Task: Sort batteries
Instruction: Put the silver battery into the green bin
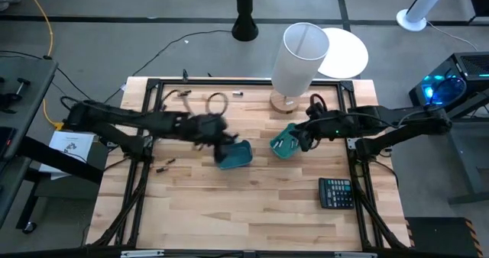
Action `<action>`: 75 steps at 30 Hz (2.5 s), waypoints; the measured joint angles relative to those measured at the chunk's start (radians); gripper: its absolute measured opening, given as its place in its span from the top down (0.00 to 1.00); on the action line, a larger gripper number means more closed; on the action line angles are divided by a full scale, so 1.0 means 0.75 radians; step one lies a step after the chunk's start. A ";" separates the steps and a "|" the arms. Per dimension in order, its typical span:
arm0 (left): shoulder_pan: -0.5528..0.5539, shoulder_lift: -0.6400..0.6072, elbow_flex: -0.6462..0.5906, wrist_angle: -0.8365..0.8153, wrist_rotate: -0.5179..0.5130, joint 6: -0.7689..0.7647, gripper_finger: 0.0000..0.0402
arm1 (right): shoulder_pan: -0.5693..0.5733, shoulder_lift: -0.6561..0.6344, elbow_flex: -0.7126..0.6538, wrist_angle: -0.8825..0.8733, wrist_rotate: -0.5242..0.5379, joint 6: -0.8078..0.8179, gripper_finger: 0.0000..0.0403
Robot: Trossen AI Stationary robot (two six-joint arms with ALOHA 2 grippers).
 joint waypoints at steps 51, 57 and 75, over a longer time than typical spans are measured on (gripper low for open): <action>0.625 0.267 -0.304 -0.421 0.333 -0.648 0.47 | 0.001 0.012 -0.003 0.021 0.211 -0.037 0.57; 0.569 0.333 -0.304 -0.426 0.230 -0.809 0.47 | 0.001 0.012 -0.003 0.021 0.212 -0.042 0.57; 0.488 0.443 -0.277 -0.480 0.201 -0.759 0.81 | 0.001 0.012 -0.002 0.021 0.221 -0.130 0.57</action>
